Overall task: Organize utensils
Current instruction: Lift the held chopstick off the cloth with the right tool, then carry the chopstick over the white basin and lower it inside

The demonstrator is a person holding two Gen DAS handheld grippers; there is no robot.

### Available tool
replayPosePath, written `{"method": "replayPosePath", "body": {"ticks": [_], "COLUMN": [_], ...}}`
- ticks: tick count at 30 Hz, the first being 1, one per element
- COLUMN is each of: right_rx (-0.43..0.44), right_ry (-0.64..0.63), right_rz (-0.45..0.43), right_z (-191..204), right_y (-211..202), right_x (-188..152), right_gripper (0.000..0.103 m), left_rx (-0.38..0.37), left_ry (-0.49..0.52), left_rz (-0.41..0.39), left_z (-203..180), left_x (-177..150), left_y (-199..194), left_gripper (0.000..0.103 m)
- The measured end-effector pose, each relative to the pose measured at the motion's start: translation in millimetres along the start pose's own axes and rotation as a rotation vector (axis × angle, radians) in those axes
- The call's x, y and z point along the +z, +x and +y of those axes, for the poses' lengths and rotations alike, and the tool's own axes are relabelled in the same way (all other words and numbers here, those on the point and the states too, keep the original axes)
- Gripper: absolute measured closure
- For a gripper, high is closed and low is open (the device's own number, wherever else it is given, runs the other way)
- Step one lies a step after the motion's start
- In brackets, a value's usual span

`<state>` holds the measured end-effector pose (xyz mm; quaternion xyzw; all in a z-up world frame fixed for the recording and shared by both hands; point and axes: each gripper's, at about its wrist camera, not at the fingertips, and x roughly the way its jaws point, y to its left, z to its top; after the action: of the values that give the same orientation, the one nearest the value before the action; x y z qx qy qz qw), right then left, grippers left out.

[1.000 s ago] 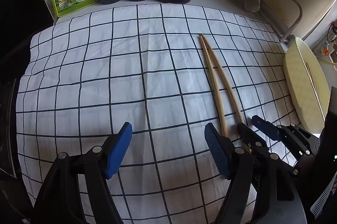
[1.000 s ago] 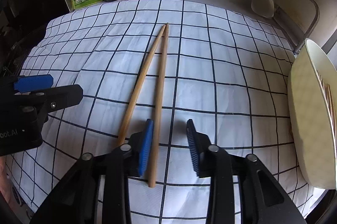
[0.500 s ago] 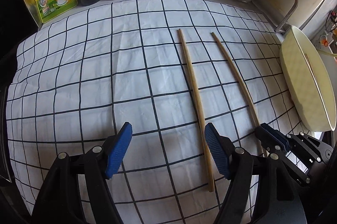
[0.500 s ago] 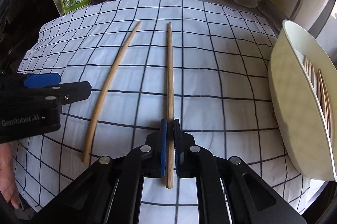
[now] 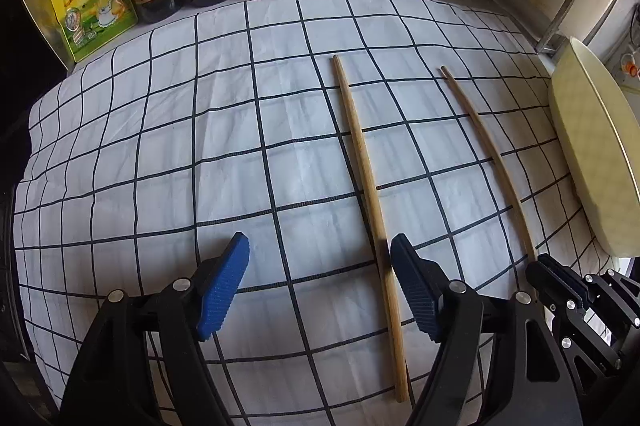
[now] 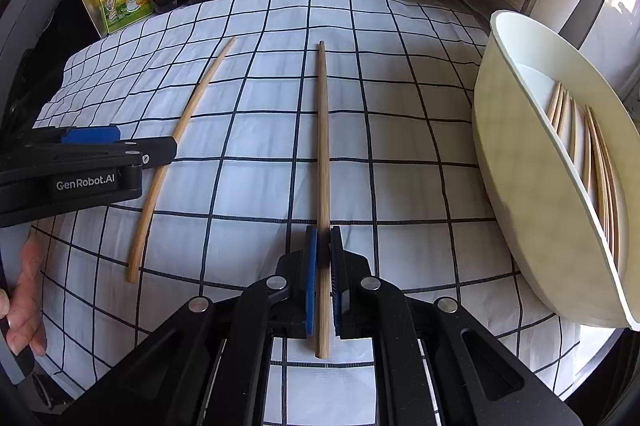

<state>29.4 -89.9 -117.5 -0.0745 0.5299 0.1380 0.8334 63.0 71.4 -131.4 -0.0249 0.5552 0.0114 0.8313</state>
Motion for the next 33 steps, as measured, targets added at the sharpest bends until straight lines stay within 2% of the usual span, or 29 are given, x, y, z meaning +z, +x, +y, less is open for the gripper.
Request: {"method": "replayPosePath", "body": {"ticks": [3, 10, 13, 16, 18, 19, 20, 26, 33], "right_rx": [-0.006, -0.027, -0.012, 0.007, 0.007, 0.010, 0.016, 0.084, 0.146], "right_ry": [-0.001, -0.042, -0.065, -0.073, -0.080, -0.076, -0.066, -0.011, 0.035], "right_rz": [-0.002, -0.022, -0.015, -0.006, -0.005, -0.004, -0.004, 0.011, -0.020], "right_z": [1, 6, 7, 7, 9, 9, 9, 10, 10], "right_y": [3, 9, 11, 12, 13, 13, 13, 4, -31], "right_x": [4, 11, 15, 17, 18, 18, 18, 16, 13], "right_gripper": [0.088, 0.087, 0.087, 0.093, 0.096, 0.096, 0.096, 0.097, 0.097], "left_rx": [0.016, 0.026, 0.012, 0.005, 0.002, -0.005, -0.019, -0.059, -0.091], "left_ry": [0.008, 0.014, 0.029, 0.030, 0.029, 0.027, 0.024, 0.028, 0.050], "left_rz": [-0.003, -0.030, -0.037, -0.040, -0.039, -0.036, -0.029, 0.010, 0.014], "left_z": [-2, -5, -7, -7, -5, -4, -3, -4, -8], "left_x": [1, 3, 3, 3, 3, 3, 2, -9, -16], "left_y": [3, 7, 5, 1, -1, -1, -2, -9, -39], "left_gripper": [0.028, 0.025, 0.033, 0.052, 0.076, 0.083, 0.095, 0.096, 0.096]}}
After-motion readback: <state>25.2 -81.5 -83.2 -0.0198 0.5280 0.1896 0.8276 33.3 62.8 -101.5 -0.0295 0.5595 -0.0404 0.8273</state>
